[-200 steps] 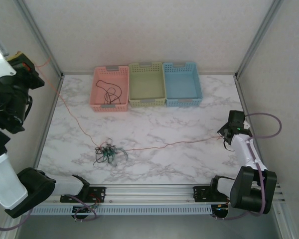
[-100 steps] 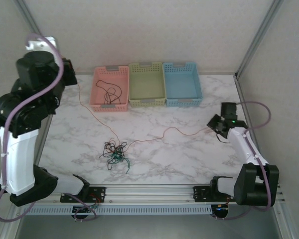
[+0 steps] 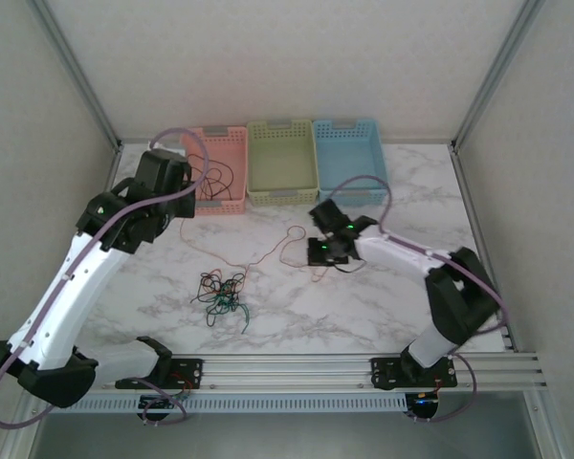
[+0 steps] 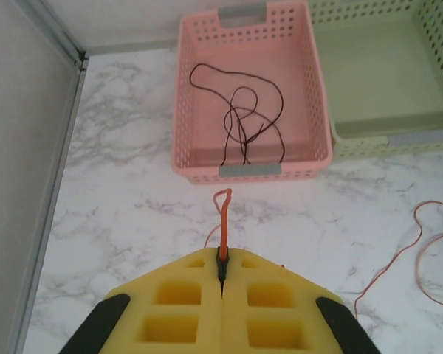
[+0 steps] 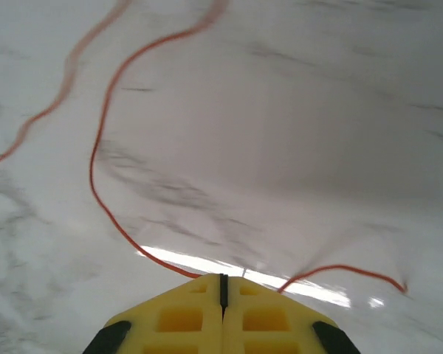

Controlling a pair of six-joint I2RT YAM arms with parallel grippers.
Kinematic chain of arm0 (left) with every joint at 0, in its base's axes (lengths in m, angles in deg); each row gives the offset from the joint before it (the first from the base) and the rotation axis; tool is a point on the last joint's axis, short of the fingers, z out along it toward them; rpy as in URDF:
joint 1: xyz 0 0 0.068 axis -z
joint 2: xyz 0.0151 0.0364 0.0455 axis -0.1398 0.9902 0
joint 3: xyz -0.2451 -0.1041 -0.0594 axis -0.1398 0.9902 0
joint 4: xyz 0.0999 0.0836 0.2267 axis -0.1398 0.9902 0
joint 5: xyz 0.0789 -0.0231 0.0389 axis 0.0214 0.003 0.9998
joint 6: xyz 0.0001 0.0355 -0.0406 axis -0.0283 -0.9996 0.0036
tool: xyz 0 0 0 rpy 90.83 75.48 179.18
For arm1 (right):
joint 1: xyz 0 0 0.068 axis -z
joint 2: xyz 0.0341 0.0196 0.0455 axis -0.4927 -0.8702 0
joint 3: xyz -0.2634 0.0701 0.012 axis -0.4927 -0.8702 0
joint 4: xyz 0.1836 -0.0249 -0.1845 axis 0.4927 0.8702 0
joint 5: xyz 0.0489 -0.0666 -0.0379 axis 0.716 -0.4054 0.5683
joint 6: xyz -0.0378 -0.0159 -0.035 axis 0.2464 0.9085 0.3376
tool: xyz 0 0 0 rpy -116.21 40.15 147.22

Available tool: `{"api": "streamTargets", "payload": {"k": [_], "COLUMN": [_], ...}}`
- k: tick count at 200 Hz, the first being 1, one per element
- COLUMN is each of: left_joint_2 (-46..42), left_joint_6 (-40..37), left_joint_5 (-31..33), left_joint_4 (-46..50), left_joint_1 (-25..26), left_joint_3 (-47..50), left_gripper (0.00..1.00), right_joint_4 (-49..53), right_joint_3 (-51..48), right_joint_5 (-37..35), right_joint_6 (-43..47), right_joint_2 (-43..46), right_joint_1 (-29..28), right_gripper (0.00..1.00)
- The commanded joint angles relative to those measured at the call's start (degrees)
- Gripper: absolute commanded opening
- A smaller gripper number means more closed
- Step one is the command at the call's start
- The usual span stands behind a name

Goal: Untangle the cables

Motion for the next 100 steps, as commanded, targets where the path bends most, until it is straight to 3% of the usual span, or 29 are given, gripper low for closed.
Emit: {"api": "streamTargets", "payload": {"k": [1, 44, 100], "left_joint_2": [-4.32, -8.74, -13.26], "left_joint_6": [1.07, 1.81, 2.83], "left_joint_5": [-0.65, 0.61, 0.5], "left_joint_4": [-1.22, -1.96, -2.53], "left_joint_1": [-1.57, -3.42, -4.72], "left_joint_3": [2.36, 9.26, 15.71], "left_gripper": [0.0, 0.0, 0.0], "right_joint_4": [0.2, 0.02, 1.1], "right_joint_3": [7.97, 21.92, 31.06], "right_joint_5": [-1.0, 1.58, 5.15], "right_joint_6": [-3.72, -12.78, -15.26], "right_joint_2": [-7.1, -21.34, -28.93], "right_joint_1": [-5.21, -9.47, -11.63], "right_gripper": [0.08, 0.16, 0.3]}}
